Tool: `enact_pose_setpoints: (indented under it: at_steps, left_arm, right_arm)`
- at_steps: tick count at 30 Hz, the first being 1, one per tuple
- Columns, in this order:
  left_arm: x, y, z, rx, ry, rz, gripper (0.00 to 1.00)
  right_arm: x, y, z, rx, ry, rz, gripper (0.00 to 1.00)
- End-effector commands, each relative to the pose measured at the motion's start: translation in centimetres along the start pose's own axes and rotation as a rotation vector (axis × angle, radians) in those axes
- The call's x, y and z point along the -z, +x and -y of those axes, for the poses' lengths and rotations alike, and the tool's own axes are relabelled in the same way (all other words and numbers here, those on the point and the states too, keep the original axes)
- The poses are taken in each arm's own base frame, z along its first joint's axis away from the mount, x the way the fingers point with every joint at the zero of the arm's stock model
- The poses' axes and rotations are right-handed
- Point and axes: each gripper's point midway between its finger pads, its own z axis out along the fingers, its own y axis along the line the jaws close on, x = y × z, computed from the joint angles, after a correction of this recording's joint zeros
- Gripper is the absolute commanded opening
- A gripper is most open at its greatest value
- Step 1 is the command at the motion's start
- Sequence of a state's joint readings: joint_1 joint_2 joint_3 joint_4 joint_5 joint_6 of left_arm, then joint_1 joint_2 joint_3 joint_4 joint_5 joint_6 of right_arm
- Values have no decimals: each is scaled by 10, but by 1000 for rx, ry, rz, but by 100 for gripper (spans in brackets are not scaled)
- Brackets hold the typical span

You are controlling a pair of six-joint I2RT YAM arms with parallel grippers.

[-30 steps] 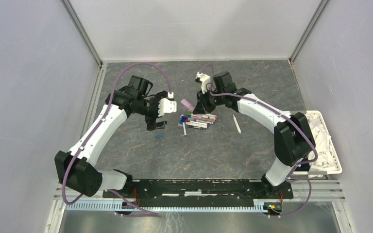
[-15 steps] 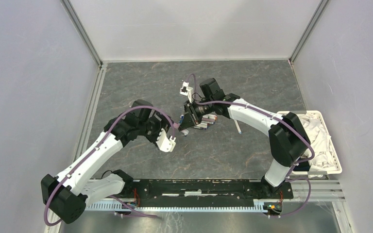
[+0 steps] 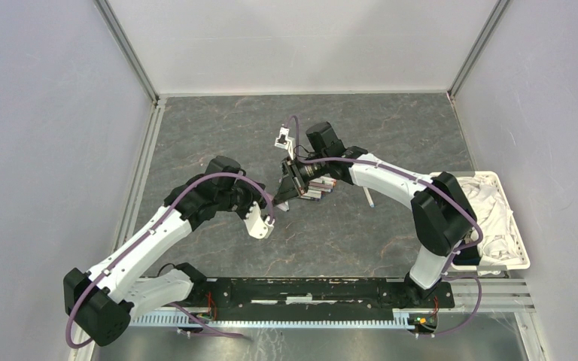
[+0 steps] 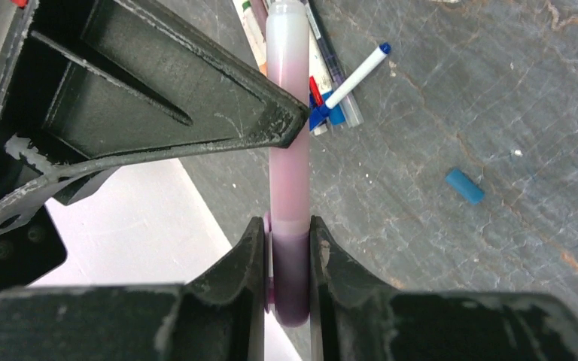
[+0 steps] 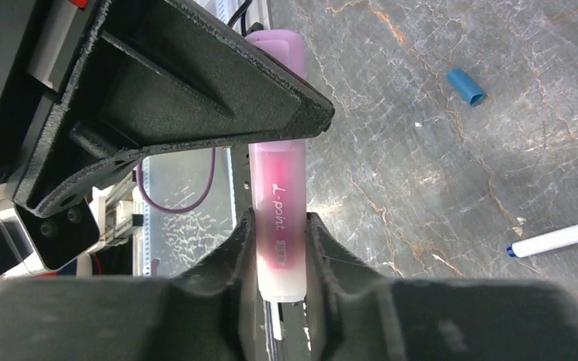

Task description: Open the pen caps

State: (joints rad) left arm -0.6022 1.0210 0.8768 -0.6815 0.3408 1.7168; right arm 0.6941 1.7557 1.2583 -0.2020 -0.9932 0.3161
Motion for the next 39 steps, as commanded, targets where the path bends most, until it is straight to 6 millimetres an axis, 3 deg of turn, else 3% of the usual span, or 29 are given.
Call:
enact_pose_setpoints:
  at_steps: [1,4,10,13,18,20,29,34,37,39]
  left_arm:
    - [3,-4,-13,-15,-20,9,3]
    - [5,-4,-14,0,-13,7,2]
    - [7,-5,-15,36,-3,9,2]
    - [8,-5,-11,44,12,7,2]
    - [7,2,-6,66,35,-32,2]
    - [5,13,-5,109,51,-87,2]
    - [12,70,-3,181,95,-254,2]
    - [10,84,0,207,96,-291,2]
    - [5,86,6,255,100,-298,2]
    - [-1,86,12,359,117,-297,2]
  right_arm:
    - [-5,-16,-12,41,-63,24,32]
    - [-12,-16,-11,31,-71,22,47]
    - [-27,-22,-10,25,-89,8,51]
    - [-28,-24,-8,23,-83,10,43]
    - [-24,-20,2,12,-31,2,7]
    - [-18,-11,9,10,5,-11,0]
    - [18,68,42,-74,152,-86,0]
    - [33,76,48,-84,189,-70,0]
    - [50,65,57,-71,252,-32,0]
    - [74,51,76,-73,375,22,0]
